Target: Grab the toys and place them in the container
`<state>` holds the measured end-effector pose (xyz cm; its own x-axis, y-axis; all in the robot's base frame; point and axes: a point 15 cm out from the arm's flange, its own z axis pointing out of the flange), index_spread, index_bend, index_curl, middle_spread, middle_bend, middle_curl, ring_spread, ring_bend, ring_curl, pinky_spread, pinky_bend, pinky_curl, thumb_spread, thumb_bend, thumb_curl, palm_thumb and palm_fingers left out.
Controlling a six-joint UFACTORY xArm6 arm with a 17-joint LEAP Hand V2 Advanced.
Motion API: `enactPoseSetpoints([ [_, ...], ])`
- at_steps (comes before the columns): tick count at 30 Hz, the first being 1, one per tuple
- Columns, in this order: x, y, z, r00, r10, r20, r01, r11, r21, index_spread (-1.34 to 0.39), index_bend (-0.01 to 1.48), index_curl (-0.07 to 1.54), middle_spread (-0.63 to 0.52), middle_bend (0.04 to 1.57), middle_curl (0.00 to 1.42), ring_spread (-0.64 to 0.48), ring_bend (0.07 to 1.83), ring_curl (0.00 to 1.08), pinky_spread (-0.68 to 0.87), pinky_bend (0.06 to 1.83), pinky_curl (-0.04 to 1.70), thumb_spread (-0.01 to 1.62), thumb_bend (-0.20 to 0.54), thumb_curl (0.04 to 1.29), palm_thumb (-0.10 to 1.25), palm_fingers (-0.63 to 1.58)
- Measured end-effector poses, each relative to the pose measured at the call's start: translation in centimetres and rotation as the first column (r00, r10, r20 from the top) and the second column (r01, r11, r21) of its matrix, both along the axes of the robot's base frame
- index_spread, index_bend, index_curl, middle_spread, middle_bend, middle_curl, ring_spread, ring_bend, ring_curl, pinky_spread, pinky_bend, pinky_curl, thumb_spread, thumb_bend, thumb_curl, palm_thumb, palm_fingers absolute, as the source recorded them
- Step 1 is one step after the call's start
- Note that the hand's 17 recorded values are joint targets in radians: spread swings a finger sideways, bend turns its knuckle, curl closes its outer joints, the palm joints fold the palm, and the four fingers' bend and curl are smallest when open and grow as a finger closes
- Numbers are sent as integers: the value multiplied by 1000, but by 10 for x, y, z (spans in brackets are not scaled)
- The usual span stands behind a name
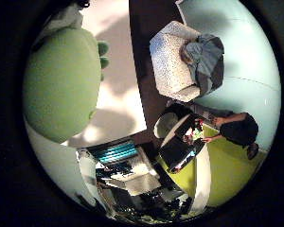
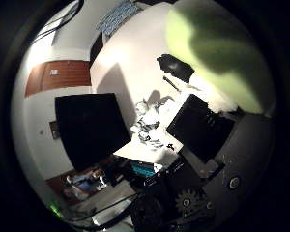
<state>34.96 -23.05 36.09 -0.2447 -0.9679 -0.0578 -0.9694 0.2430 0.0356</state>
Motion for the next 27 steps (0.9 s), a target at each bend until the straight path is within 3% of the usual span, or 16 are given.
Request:
enactPoseSetpoints([
  [4, -10, 33, 67, 997, 57, 48, -56, 998, -29, -216, 1140, 846, -158, 1316, 856, -248, 1330, 815, -192, 1269, 973, 1161, -14, 544, 948, 1073],
  [13, -14, 116, 159, 973, 197, 121, -190, 979, -71, -213, 1133, 840, -155, 1318, 847, -253, 1312, 838, -195, 1217, 1044, 1177, -14, 550, 937, 1079],
  [27, -17, 283, 203, 882, 408, 235, -400, 913, -83, -210, 1127, 837, -155, 1315, 841, -259, 1291, 861, -207, 1172, 1108, 1179, -11, 545, 955, 1089],
])
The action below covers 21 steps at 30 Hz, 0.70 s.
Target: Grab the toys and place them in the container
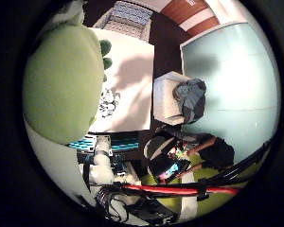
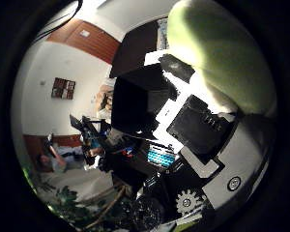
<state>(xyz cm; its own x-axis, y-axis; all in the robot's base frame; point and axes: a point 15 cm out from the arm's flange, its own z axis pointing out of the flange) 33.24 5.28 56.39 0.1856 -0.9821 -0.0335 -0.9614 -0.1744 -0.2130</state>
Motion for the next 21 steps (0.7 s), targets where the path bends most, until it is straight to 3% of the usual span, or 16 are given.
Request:
enactPoseSetpoints([
  [6, 9, 59, 25, 987, 76, 141, -83, 995, 46, -207, 1132, 831, -155, 1312, 841, -256, 1289, 863, -212, 1158, 1122, 1150, -13, 547, 966, 1098],
  [15, 16, 146, 58, 934, 173, 311, -222, 967, 129, -202, 1150, 816, -157, 1308, 847, -255, 1288, 861, -217, 1145, 1139, 1133, -12, 554, 969, 1100],
  [21, 16, 187, 54, 925, 205, 318, -266, 951, 160, -200, 1152, 807, -156, 1307, 848, -254, 1295, 863, -221, 1145, 1150, 1132, -14, 562, 970, 1104],
])
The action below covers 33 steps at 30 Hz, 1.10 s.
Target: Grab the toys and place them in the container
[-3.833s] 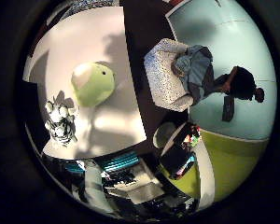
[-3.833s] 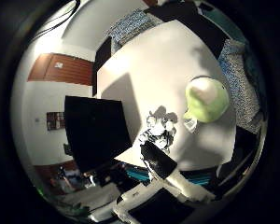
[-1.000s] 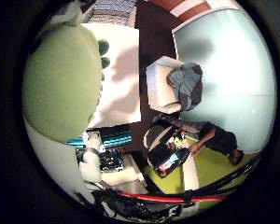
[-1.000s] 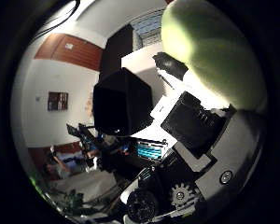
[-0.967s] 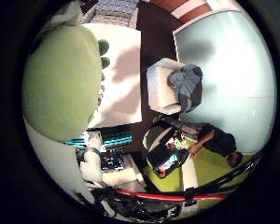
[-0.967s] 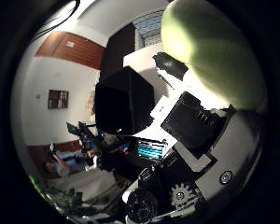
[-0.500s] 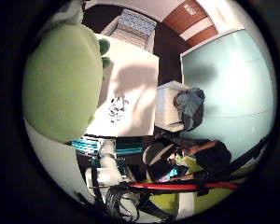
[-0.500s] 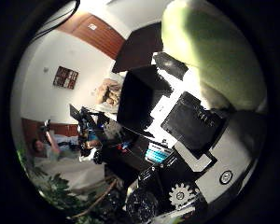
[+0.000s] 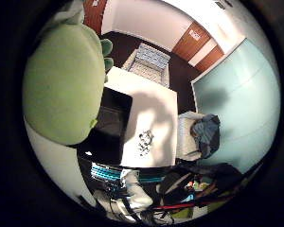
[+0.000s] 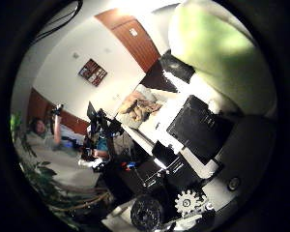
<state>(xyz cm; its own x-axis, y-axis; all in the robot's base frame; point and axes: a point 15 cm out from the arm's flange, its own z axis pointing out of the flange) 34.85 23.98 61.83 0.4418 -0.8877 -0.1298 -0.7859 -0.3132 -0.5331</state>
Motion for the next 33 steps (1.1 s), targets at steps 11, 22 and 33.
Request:
enactPoseSetpoints([
  [11, 18, 11, -29, 999, -2, -52, 0, 999, -39, -202, 1154, 805, -156, 1312, 849, -258, 1291, 872, -225, 1146, 1159, 1153, -14, 555, 944, 1094],
  [22, 33, 7, -70, 993, -21, -113, 11, 996, -93, -204, 1152, 808, -156, 1308, 847, -261, 1279, 875, -231, 1135, 1179, 1164, -13, 554, 935, 1093],
  [33, 29, -3, -128, 975, -33, -218, -5, 985, -172, -254, 861, 741, -155, 1200, 770, -257, 1256, 795, -266, 1072, 1101, 1132, -31, 521, 779, 1043],
])
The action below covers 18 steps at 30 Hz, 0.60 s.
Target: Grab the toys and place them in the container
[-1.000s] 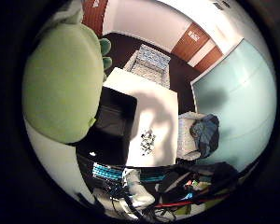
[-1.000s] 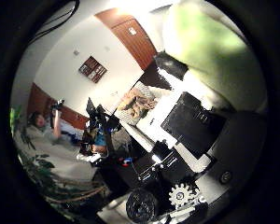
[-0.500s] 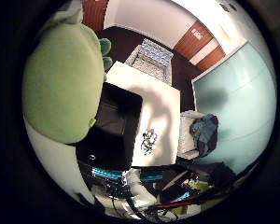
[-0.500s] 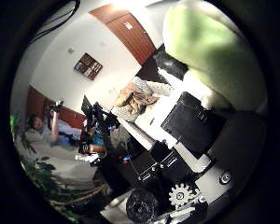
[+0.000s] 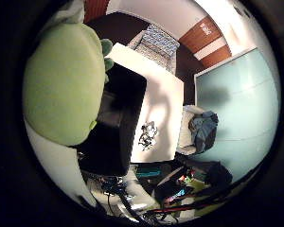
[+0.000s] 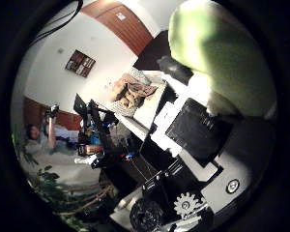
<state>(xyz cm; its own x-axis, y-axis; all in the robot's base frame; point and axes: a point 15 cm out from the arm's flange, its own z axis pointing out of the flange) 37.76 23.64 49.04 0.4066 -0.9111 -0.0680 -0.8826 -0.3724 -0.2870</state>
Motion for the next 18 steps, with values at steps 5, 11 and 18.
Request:
enactPoseSetpoints([
  [5, -8, -6, -14, 999, 22, -34, -23, 999, -28, -352, 419, 661, -192, 952, 674, -295, 1172, 667, -461, 951, 894, 1151, -22, 489, 709, 707],
  [11, -16, -10, -11, 998, 44, -37, -45, 998, -34, -447, 307, 523, -110, 543, 494, -82, 843, 499, 2, 792, 831, 1189, -27, 428, 623, 97],
  [18, -21, -11, -6, 997, 68, -36, -69, 997, -33, -444, 214, 406, 3, 315, 363, 168, 548, 320, 482, 678, 644, 1170, -23, 374, 554, 43],
])
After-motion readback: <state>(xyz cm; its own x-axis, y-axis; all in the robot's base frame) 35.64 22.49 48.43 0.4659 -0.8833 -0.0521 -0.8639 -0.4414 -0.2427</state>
